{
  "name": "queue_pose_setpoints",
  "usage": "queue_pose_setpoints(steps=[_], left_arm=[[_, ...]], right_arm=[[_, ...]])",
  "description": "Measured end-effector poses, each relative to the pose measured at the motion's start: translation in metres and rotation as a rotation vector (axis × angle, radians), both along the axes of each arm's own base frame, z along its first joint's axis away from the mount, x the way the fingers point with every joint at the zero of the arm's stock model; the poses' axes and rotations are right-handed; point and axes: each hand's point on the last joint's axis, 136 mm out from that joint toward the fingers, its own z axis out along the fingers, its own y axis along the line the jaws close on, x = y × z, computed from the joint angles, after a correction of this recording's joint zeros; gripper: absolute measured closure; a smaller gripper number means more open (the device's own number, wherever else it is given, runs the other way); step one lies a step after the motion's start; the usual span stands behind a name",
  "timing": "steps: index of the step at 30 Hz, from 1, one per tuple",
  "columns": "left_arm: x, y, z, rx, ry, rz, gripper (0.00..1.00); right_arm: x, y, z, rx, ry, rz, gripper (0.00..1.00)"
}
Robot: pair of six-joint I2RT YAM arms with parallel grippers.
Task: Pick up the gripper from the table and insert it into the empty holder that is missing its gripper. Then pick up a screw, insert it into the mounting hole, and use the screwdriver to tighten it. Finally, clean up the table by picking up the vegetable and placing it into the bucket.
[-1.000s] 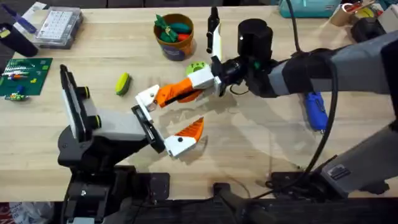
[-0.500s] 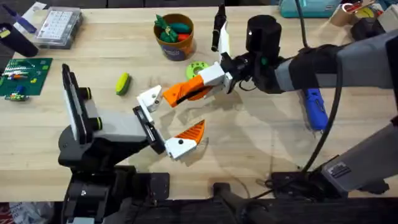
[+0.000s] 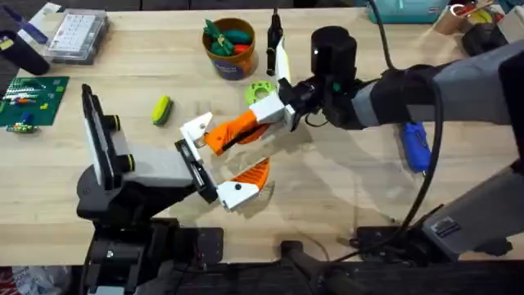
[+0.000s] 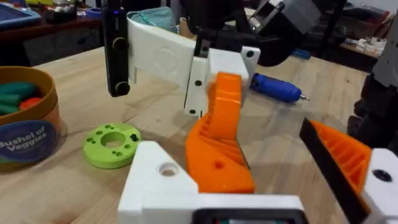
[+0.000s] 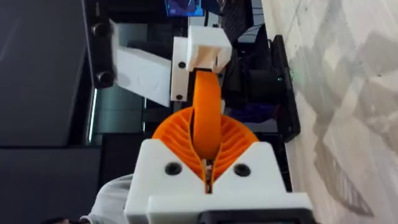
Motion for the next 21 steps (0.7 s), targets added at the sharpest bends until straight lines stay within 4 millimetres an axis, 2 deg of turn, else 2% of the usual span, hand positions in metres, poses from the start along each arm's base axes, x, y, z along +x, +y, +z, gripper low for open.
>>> queue_pose_setpoints(steps=[15,21], left_arm=[[0.004,0.003,0.000,0.002,-0.001,0.030,0.014],[0.004,0.003,0.000,0.005,-0.007,0.029,0.014]], right_arm=[[0.010,0.007,-0.004,-0.040,0.032,-0.071,0.981],[0.014,0.009,0.007,0.003,-0.025,-0.083,0.981]])
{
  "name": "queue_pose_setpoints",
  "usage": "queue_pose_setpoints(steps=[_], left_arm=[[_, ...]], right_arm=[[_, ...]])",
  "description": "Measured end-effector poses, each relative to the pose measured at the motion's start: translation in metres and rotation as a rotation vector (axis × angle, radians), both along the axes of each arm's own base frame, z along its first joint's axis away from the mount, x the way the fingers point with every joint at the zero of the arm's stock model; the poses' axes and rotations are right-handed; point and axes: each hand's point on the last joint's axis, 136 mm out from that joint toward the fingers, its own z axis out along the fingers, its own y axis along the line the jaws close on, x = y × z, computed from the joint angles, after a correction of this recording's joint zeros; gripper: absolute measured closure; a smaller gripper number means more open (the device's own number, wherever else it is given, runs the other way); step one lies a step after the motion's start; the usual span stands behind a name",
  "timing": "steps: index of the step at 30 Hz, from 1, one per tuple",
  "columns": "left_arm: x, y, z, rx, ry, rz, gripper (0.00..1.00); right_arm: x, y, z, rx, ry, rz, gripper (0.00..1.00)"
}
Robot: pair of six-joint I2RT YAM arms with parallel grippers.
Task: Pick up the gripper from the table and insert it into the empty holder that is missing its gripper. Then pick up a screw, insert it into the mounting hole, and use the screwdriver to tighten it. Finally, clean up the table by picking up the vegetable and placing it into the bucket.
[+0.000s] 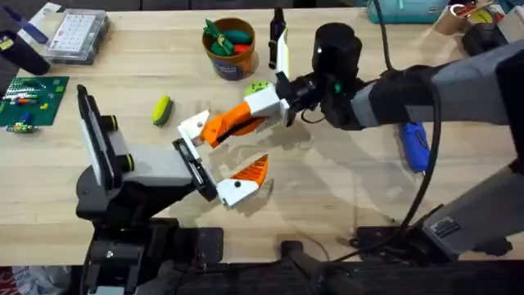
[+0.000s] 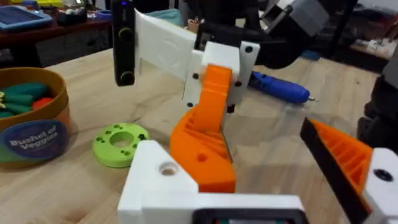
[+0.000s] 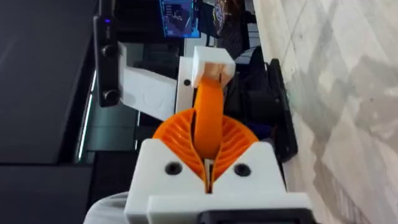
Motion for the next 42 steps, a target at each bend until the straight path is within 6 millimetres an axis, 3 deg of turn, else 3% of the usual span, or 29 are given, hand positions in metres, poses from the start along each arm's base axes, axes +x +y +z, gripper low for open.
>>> queue_pose_setpoints(steps=[14,18,20,42], left_arm=[[-0.001,-0.001,0.000,-0.004,0.007,-0.005,0.015],[-0.001,-0.001,0.000,-0.008,0.014,-0.007,0.014],[-0.001,-0.001,0.000,-0.014,0.022,-0.005,0.015],[0.004,0.003,0.000,-0.016,0.027,0.026,0.014]], right_arm=[[0.005,0.003,-0.009,-0.051,0.086,-0.028,0.981],[0.007,0.005,-0.010,-0.050,0.067,-0.040,0.981],[0.008,0.018,-0.012,-0.054,0.039,-0.080,0.981],[0.007,0.029,-0.012,-0.060,0.026,-0.106,0.981]])
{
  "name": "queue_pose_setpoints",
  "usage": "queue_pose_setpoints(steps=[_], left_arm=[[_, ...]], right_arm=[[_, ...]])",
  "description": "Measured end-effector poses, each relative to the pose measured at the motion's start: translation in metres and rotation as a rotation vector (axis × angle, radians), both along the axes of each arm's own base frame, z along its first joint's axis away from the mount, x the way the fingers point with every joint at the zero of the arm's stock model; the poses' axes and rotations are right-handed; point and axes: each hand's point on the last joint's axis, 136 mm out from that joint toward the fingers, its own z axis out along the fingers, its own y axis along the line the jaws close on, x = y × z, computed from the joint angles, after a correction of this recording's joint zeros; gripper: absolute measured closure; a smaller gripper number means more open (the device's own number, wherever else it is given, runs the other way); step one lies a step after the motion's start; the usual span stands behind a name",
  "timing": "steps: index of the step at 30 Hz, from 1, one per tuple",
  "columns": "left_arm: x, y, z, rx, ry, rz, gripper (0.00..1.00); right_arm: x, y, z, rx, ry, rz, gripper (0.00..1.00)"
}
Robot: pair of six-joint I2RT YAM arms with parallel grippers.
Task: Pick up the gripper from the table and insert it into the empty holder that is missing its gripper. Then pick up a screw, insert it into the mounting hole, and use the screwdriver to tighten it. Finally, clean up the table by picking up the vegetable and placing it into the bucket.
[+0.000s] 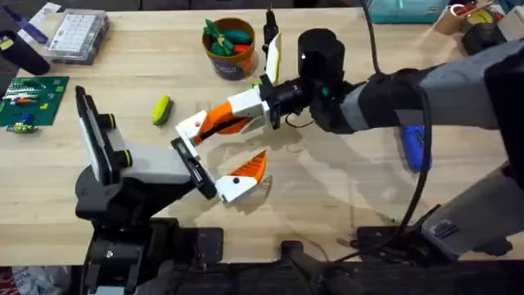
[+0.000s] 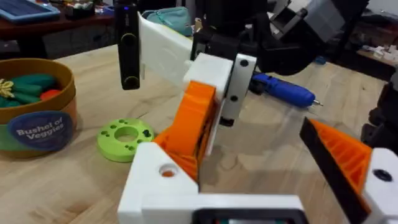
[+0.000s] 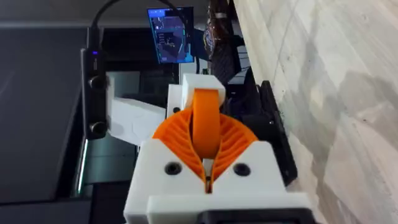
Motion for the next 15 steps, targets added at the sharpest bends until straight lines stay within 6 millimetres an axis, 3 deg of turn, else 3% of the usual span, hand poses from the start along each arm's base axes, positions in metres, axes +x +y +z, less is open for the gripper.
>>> queue_pose_setpoints(steps=[15], left_arm=[[0.0006,0.0004,0.0000,0.000,0.000,0.004,0.014]], right_arm=[[0.0009,0.0011,0.0001,-0.001,-0.002,-0.006,0.981]])
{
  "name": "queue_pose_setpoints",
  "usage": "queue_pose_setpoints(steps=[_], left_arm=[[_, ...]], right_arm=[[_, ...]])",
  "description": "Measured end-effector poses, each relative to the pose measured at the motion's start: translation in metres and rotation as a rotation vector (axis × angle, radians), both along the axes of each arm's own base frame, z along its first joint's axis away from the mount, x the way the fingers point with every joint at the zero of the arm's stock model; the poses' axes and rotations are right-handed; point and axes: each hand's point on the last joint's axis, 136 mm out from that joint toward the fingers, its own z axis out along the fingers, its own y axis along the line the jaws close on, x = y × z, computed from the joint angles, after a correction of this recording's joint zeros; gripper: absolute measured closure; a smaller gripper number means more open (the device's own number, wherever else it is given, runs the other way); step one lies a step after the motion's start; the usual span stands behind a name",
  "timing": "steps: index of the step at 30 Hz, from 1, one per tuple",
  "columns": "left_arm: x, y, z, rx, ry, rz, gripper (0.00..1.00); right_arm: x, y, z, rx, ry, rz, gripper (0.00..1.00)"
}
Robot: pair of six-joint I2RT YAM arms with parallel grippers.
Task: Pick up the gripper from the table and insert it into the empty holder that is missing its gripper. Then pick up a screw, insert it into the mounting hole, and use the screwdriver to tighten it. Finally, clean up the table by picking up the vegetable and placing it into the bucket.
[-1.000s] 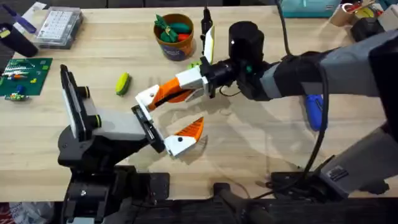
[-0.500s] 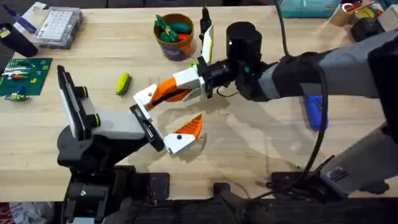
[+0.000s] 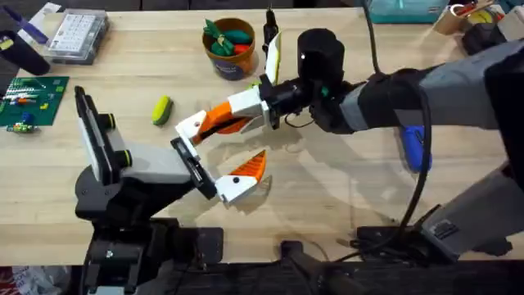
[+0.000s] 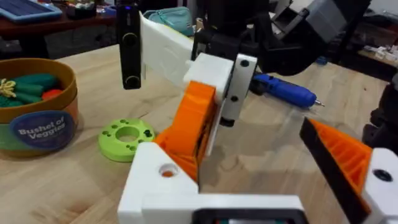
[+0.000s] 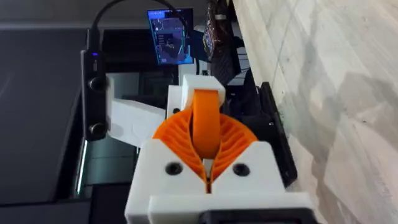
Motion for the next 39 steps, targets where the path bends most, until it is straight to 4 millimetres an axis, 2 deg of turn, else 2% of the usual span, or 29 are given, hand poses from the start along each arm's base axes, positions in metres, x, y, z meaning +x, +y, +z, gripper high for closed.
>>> queue_pose_setpoints(steps=[3,4,9,10,23,39], left_arm=[[0.0000,0.0000,0.0000,0.000,0.000,0.000,0.015],[0.0000,0.0000,0.0001,0.000,-0.001,0.000,0.014],[0.0001,0.0000,0.0003,0.002,-0.005,0.000,0.014],[0.0001,0.0001,0.0003,0.002,-0.005,0.000,0.014],[-0.0007,-0.0006,0.0004,0.008,-0.015,-0.006,0.014],[-0.0063,-0.0047,0.0002,0.012,-0.021,-0.045,0.014]], right_arm=[[0.0000,0.0000,0.0000,0.000,0.000,0.000,0.992],[0.0000,0.0000,-0.0001,0.000,0.001,0.000,0.966],[0.0012,0.0009,-0.0040,-0.011,0.009,-0.009,0.741],[0.0017,0.0012,-0.0065,-0.016,0.015,-0.012,0.671],[-0.0008,0.0028,-0.0076,-0.021,0.021,-0.007,0.557],[0.0063,-0.0048,-0.0066,-0.017,0.025,-0.015,0.236]])
